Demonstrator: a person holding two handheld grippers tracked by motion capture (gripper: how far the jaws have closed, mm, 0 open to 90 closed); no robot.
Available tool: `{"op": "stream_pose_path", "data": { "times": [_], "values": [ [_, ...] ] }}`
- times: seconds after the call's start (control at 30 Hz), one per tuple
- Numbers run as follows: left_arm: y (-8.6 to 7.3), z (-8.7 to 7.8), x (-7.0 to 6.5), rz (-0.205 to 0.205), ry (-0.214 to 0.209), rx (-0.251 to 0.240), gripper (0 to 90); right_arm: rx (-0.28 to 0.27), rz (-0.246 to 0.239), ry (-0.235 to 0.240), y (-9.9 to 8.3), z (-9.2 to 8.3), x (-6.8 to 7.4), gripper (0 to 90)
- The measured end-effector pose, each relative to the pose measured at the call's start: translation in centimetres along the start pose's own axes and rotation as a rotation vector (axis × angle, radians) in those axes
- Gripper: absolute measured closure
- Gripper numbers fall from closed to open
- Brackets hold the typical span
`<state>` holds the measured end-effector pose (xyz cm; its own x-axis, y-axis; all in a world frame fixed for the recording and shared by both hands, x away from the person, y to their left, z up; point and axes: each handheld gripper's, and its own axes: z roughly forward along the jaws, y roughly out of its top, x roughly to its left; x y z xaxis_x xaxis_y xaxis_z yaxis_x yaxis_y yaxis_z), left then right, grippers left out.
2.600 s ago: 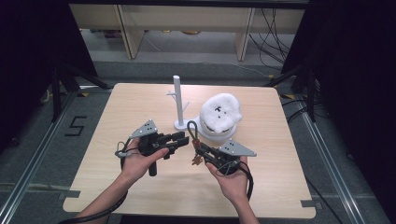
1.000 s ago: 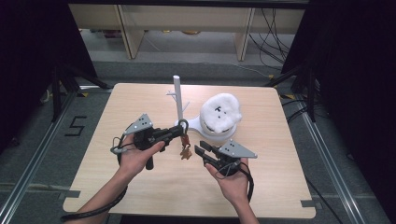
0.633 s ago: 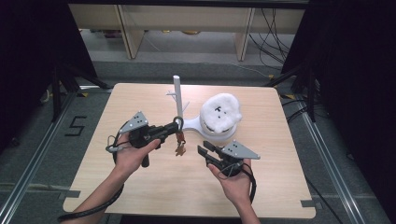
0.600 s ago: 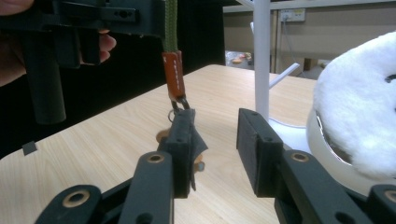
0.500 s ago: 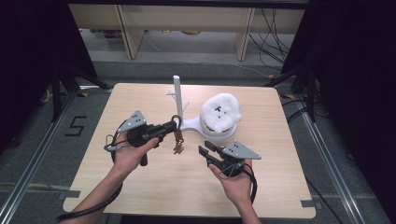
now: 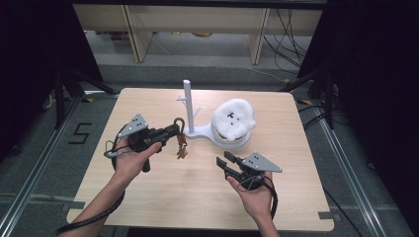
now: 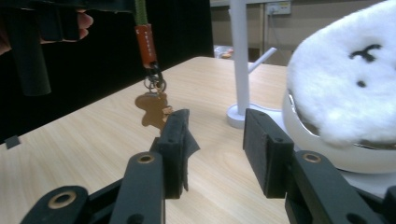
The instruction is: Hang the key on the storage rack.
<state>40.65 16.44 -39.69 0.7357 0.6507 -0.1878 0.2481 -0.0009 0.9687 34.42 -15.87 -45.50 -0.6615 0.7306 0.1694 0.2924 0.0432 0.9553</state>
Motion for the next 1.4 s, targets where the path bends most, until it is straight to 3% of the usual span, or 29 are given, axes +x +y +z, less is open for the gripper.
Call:
{"op": "stream_pose_path", "data": {
  "times": [0.4, 0.5, 0.6, 0.63, 1.03, 1.1, 1.3, 1.33, 1.4],
  "values": [
    [0.2, 0.3, 1.1, 0.001, 0.024, 0.005, 84.2, 0.0, -0.005, -0.033, -0.4, -1.0, -0.8, 59.7],
    [0.3, 0.6, 1.4, -0.003, 0.026, 0.009, 84.2, -0.002, 0.021, -0.029, -0.7, -1.4, -1.0, 58.9],
    [0.4, 0.8, 1.6, -0.005, 0.028, 0.012, 84.2, -0.011, -0.006, -0.036, -0.7, -1.6, -1.2, 58.7],
    [0.4, 0.8, 1.7, -0.003, 0.03, 0.013, 84.2, -0.006, 0.024, -0.027, -0.8, -1.6, -1.2, 58.5],
    [1.1, 1.3, 2.4, 0.007, 0.049, 0.015, 84.1, -0.007, 0.022, -0.048, -1.1, -2.1, -1.7, 57.9],
    [1.2, 1.5, 2.5, 0.013, 0.051, 0.019, 84.1, 0.024, 0.04, -0.051, -1.2, -2.4, -1.6, 57.5],
    [1.3, 2.1, 3.2, 0.004, 0.063, 0.027, 84.2, -0.005, 0.015, -0.065, -1.5, -2.6, -2.0, 57.1],
    [1.3, 2.1, 3.3, 0.0, 0.065, 0.025, 84.2, 0.0, 0.039, -0.065, -1.5, -2.6, -2.0, 57.1],
    [1.5, 2.3, 3.6, -0.003, 0.072, 0.026, 84.1, -0.004, 0.04, -0.06, -1.6, -2.6, -2.0, 56.9]
  ]
}}
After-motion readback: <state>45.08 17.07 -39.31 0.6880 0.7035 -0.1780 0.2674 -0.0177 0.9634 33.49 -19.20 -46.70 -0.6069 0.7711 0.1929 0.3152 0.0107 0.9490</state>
